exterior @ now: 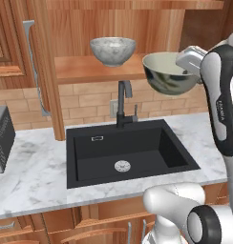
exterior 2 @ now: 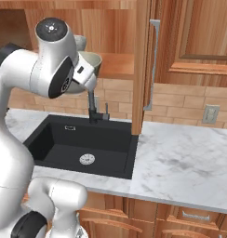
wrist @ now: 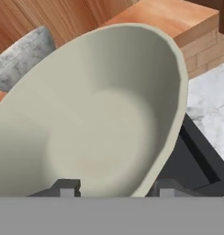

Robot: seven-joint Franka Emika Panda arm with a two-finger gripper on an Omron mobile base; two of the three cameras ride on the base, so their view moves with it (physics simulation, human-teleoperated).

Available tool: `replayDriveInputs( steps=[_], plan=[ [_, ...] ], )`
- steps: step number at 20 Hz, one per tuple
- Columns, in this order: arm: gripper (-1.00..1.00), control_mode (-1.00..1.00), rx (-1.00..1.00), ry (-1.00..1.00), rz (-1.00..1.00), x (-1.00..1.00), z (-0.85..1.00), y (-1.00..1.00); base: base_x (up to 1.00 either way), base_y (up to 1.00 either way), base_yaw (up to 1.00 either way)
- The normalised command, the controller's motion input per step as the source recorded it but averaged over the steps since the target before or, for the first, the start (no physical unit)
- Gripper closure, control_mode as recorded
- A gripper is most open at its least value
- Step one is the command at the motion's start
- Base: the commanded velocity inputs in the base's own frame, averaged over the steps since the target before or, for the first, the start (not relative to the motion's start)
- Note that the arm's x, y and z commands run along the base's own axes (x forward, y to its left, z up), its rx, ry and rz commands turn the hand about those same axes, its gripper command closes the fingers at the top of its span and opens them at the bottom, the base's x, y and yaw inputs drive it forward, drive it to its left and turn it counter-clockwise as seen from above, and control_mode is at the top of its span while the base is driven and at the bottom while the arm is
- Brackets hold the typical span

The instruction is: Pick up the bowls from the cabinet and place each bowl in front of a stool on the dining counter.

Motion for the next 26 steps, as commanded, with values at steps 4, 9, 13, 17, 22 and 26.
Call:
replayDriveInputs(
  steps=[4,9,13,17,22,26],
  plan=[
    [1.00,-1.00,0.00,0.00,0.08,-0.88,-0.11,0.00,0.00,0.00,0.00],
    [1.00,1.00,0.00,0.00,0.02,-0.16,-0.03,0.00,-0.16,0.00,0.04],
    [1.00,1.00,0.00,0.00,0.00,0.00,0.00,0.00,-0.18,0.00,0.00],
    [1.00,1.00,0.00,0.00,0.00,0.00,0.00,0.00,-0.90,0.02,0.06],
    [1.00,1.00,0.00,0.00,0.00,0.00,0.00,0.00,-1.00,0.01,0.09],
    [1.00,1.00,0.00,0.00,0.00,0.00,0.00,0.00,-1.00,0.01,0.03]
  ],
)
